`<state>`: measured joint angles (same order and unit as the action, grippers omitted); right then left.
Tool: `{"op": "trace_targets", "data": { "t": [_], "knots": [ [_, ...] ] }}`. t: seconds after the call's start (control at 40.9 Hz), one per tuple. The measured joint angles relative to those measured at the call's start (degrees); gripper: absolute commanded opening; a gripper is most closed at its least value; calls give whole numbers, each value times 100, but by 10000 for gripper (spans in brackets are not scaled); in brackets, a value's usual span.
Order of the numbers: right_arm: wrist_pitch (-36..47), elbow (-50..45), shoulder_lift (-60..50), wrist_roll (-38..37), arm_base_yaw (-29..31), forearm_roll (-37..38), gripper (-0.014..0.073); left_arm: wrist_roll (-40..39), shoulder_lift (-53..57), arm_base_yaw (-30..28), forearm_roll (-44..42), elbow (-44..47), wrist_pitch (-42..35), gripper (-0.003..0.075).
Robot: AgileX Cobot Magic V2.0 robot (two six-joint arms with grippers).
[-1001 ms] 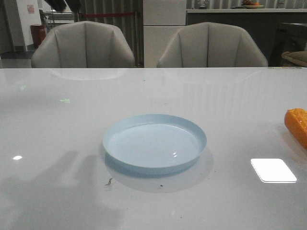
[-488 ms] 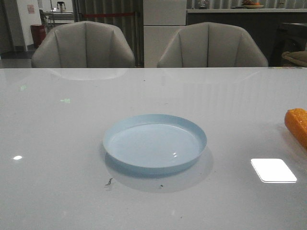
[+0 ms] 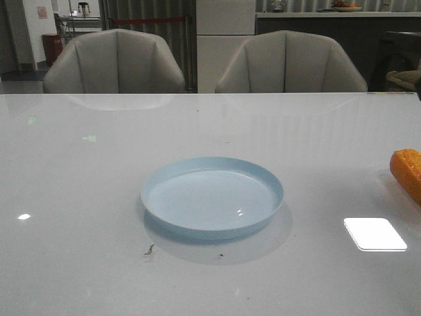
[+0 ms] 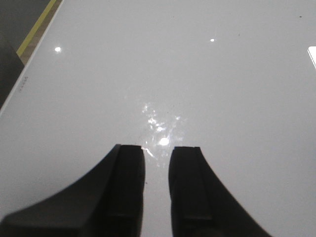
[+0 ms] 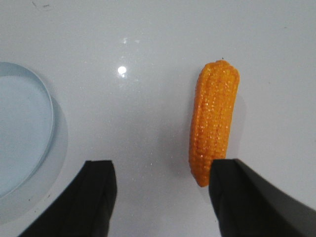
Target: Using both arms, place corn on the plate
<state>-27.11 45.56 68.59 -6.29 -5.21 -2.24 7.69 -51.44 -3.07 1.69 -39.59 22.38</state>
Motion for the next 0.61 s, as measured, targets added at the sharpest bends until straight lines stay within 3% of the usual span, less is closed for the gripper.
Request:
{"op": "trace_targets", "data": {
  "t": [0.342, 0.611],
  "knots": [
    [-762, 1554, 1873, -741, 249, 863, 520, -11, 433, 0, 300, 316, 416, 229],
    [-742, 1941, 3036, -849, 340, 940, 520, -11, 433, 0, 507, 316, 529, 229]
  ]
}}
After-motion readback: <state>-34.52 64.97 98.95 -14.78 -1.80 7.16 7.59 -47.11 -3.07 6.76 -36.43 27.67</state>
